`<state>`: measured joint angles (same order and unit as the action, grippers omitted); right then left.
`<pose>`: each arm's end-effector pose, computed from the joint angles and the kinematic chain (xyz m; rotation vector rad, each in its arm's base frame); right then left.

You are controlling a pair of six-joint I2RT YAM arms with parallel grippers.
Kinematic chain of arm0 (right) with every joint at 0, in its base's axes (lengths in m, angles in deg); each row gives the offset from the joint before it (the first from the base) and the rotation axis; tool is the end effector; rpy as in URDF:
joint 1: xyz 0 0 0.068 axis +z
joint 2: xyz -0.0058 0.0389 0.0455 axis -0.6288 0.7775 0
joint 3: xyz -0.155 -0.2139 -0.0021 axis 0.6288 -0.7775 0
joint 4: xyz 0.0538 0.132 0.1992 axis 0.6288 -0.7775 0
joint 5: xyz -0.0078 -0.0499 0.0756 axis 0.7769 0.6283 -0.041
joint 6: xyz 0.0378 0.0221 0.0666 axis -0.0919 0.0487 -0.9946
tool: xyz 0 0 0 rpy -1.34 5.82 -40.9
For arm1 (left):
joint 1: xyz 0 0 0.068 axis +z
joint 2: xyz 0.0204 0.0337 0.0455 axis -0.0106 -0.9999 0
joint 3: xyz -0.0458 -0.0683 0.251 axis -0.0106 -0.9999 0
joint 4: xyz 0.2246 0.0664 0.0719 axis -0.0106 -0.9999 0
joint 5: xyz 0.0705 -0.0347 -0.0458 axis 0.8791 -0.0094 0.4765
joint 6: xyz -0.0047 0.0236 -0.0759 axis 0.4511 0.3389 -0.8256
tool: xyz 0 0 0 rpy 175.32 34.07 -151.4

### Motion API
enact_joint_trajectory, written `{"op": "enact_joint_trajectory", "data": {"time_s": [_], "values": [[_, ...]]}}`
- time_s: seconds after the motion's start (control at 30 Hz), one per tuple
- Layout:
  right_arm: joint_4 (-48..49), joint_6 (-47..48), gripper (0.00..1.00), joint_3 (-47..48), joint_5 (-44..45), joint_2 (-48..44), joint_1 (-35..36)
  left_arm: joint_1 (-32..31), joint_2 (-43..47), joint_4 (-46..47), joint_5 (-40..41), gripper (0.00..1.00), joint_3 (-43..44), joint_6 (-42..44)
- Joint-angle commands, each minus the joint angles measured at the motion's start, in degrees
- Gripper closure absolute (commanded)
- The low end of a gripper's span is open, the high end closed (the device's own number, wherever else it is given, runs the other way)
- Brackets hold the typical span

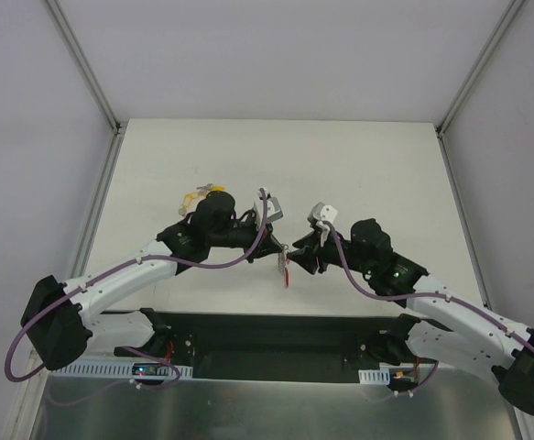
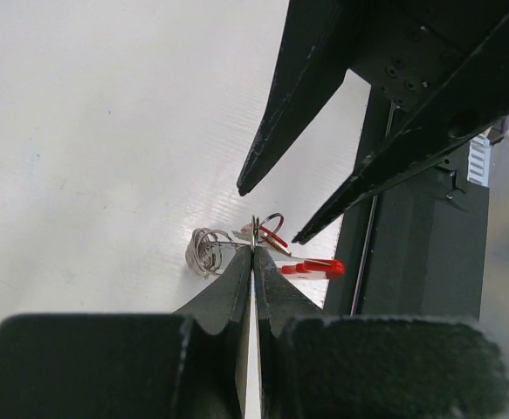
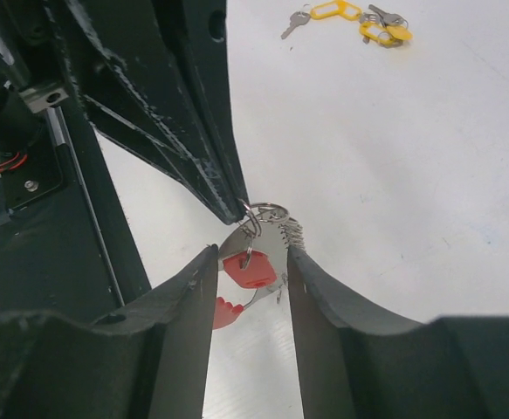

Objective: Put the keys on the keyring

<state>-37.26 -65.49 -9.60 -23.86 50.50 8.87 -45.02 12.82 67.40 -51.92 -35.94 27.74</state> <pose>0.1372 0.1836 0.2765 -1.1179 1.3913 0.7053 0.1705 -0.2260 0.2872 1.1451 1.5882 -1.0291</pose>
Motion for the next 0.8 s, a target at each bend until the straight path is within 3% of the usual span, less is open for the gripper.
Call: {"op": "enact_joint_trajectory", "data": {"time_s": [0.0, 0.1, 0.3, 0.37, 0.63, 0.77], "values": [[3.4, -0.3, 0.61, 1.0, 2.5, 1.5, 0.3, 0.6, 2.6, 5.0, -0.1, 1.0, -0.5, 0.1], [4.0, -0.1, 0.64, 1.0, 1.9, 3.0, 0.3, 0.6, 2.6, 5.3, -0.4, 1.0, -0.7, 0.2], [4.5, 0.3, 0.93, 1.0, -0.9, 3.6, 0.2, 0.6, 3.2, 7.4, -0.4, 1.0, -1.6, -0.2], [4.4, 1.2, 0.99, 1.0, -1.1, 3.1, 0.2, 0.6, 3.4, 8.6, -0.4, 1.0, -2.2, -0.4], [-1.5, 7.2, 0.99, 4.1, -2.4, 2.1, 0.3, 0.6, 4.6, 13.8, 0.1, 0.99, -5.6, -1.4], [-9.2, 13.5, 0.99, 8.3, -2.9, 2.4, 0.5, 0.6, 5.7, 13.6, 1.0, 0.79, -6.4, -1.3]]}}
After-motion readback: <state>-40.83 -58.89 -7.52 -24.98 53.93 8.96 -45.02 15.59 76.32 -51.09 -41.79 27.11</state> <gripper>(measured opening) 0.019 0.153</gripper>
